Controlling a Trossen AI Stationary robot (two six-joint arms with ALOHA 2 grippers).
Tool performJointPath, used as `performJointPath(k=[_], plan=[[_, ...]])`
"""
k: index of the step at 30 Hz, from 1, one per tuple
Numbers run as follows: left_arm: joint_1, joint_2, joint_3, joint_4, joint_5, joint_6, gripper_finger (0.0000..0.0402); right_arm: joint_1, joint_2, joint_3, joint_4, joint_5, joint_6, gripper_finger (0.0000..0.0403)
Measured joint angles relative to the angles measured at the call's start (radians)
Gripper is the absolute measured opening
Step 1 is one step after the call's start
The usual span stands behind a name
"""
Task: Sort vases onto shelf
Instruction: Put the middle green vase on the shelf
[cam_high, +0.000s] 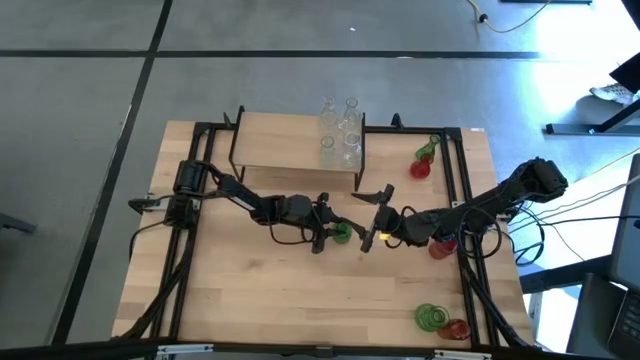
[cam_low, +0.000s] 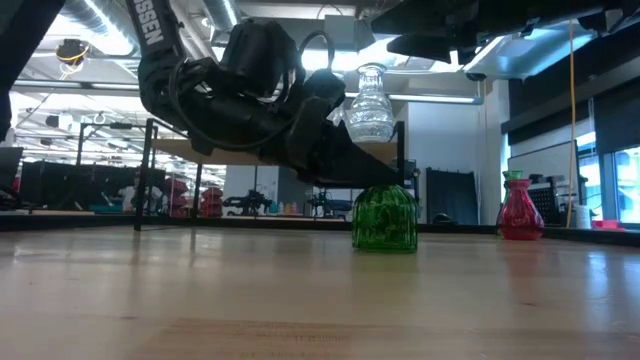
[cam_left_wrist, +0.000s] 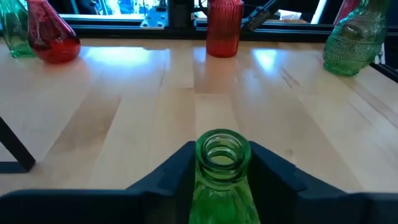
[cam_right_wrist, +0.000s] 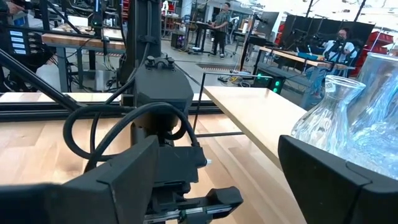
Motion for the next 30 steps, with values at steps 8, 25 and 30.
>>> performJointPath(k=[8, 25, 30], plan=[[-0.001, -0.003, 0.000, -0.003, 0.000, 0.004, 0.0105, 0.000, 0.000, 0.000, 0.000, 0.000, -0.022, 0.0316], [-0.102, -0.255, -0.003, -0.276, -0.061, -0.011, 0.0109, 0.000, -0.001, 0.039, 0.006, 0.001, -0.066, 0.0316], [-0.153, -0.398, -0.002, -0.432, -0.206, -0.007, 0.0109, 0.000, -0.001, 0.047, 0.011, 0.000, -0.068, 0.0316]])
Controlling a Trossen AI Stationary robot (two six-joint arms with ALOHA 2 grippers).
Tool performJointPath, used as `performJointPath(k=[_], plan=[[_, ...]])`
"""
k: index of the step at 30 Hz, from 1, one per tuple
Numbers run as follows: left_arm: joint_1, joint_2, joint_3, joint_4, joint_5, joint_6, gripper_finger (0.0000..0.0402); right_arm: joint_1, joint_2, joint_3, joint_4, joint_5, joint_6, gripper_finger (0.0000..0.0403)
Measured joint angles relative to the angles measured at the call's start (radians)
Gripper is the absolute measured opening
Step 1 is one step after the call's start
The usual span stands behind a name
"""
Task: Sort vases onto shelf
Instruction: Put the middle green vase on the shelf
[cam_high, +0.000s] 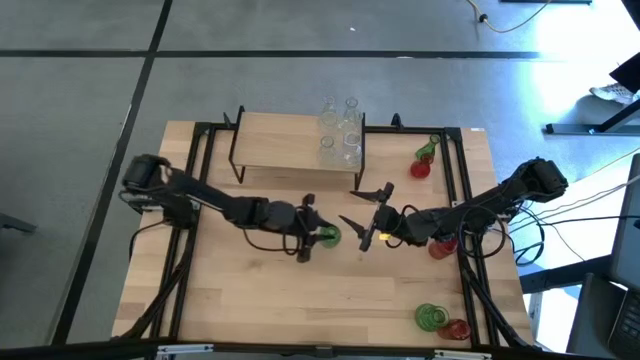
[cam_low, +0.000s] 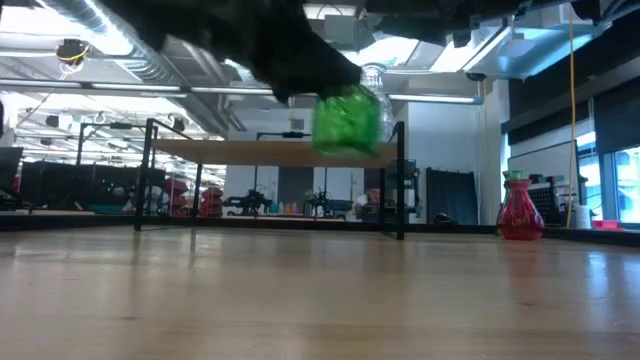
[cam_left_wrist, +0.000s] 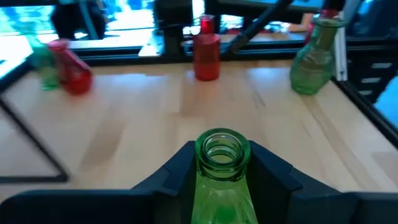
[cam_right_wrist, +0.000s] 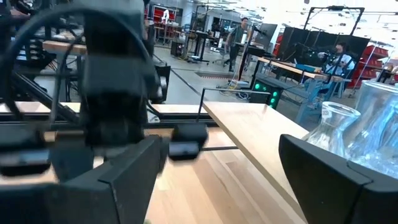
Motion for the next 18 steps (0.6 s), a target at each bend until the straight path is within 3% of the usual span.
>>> performJointPath(k=[10, 18], plan=[[-0.061, -0.295, 0.000, -0.316, -0.238, -0.008, 0.0109, 0.000, 0.000, 0.000, 0.000, 0.000, 0.002, 0.0316], [0.073, -0.486, 0.000, -0.399, -0.334, 0.052, 0.0109, 0.000, 0.000, 0.000, -0.006, -0.003, 0.048, 0.0316]])
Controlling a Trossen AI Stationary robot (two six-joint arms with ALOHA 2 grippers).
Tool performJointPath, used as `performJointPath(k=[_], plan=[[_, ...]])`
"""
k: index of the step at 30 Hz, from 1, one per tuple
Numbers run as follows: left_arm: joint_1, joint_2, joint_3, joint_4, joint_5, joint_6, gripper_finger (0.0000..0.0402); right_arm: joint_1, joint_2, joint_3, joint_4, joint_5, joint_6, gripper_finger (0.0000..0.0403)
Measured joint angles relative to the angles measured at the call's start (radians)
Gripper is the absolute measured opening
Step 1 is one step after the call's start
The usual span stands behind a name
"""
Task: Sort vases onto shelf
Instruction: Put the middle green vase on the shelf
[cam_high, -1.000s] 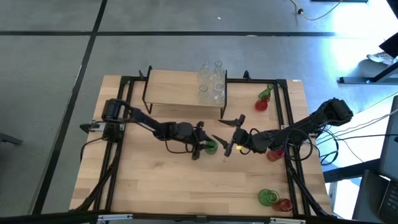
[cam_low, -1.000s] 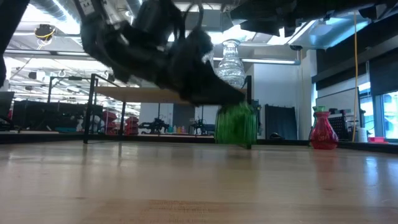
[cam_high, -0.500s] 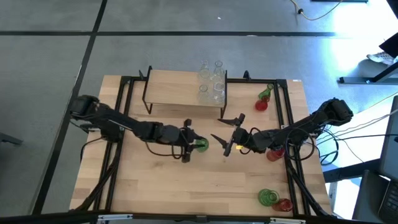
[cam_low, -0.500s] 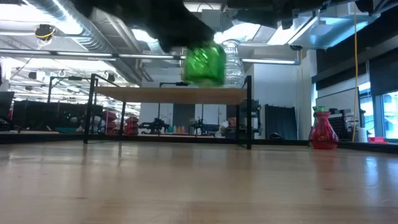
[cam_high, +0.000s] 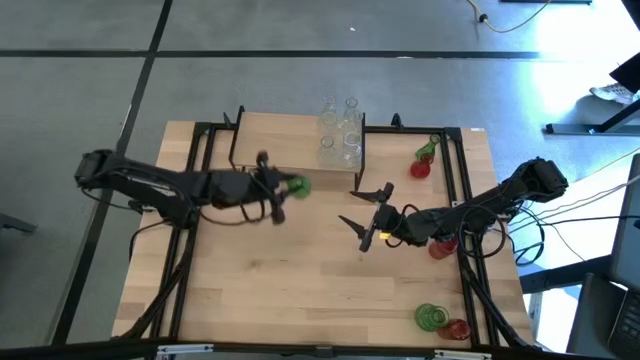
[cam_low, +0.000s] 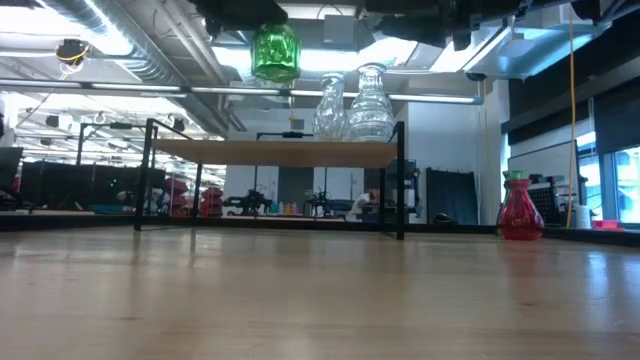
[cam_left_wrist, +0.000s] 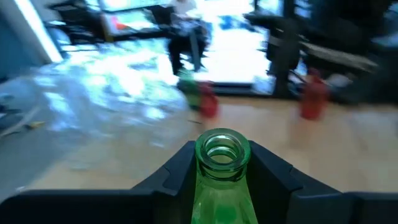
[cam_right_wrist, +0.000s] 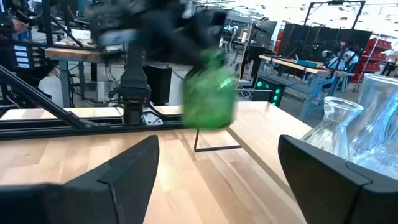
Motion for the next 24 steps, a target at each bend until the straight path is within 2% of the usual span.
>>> performJointPath(k=[8, 16, 20, 24], plan=[[0.278, -0.011, 0.000, 0.016, 0.053, 0.025, 0.0109, 0.000, 0.000, 0.000, -0.010, -0.001, 0.002, 0.0316], [0.484, 0.149, 0.001, 0.160, 0.169, 0.054, 0.0109, -0.002, 0.000, 0.000, -0.013, 0.000, 0.002, 0.0316], [0.553, 0.235, 0.001, 0.279, 0.228, 0.044, 0.0109, -0.002, 0.000, 0.000, -0.013, 0.000, 0.000, 0.0316], [0.605, 0.293, 0.001, 0.377, 0.240, 0.016, 0.0109, -0.002, 0.000, 0.000, -0.013, 0.000, -0.002, 0.0316]])
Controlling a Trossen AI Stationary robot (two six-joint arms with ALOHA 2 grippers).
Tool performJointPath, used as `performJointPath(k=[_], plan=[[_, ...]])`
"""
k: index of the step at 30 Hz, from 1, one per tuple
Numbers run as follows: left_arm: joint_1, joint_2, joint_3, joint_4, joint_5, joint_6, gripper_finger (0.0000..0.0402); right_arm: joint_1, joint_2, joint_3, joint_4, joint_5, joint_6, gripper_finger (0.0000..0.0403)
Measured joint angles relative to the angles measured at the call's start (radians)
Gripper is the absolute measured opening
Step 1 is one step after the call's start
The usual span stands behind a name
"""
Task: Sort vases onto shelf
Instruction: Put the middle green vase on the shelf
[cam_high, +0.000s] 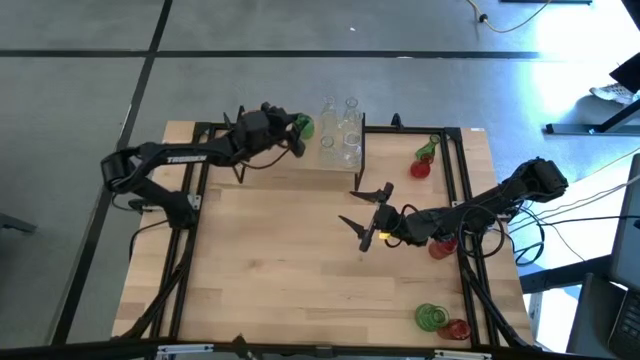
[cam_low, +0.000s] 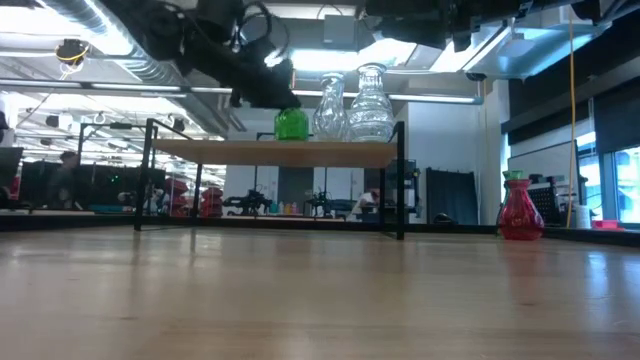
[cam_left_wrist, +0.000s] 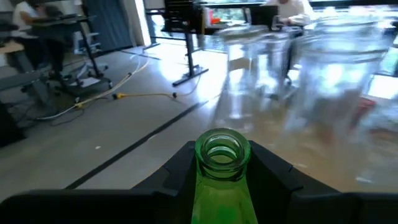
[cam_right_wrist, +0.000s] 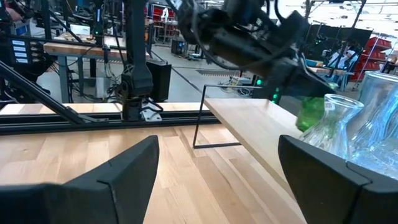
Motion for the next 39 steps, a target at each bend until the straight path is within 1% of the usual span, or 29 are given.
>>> performJointPath(k=[2, 5, 14, 24, 39], plan=[[0.022, 0.026, 0.000, 0.030, 0.011, -0.014, 0.0109, 0.000, 0.000, 0.000, -0.001, 0.000, 0.000, 0.0316], [0.045, 0.058, 0.000, 0.078, 0.055, -0.024, 0.0109, 0.000, 0.000, 0.000, -0.004, 0.000, 0.000, 0.0316], [0.076, 0.147, 0.000, 0.178, 0.099, -0.024, 0.0109, 0.000, 0.000, 0.000, -0.005, 0.001, 0.000, 0.0316], [0.082, 0.153, 0.000, 0.185, 0.098, -0.023, 0.0122, 0.000, 0.000, 0.000, -0.005, 0.001, -0.001, 0.0316], [0.082, 0.153, 0.000, 0.181, 0.098, -0.023, 0.0125, 0.000, 0.000, 0.000, -0.006, 0.002, -0.001, 0.0316]])
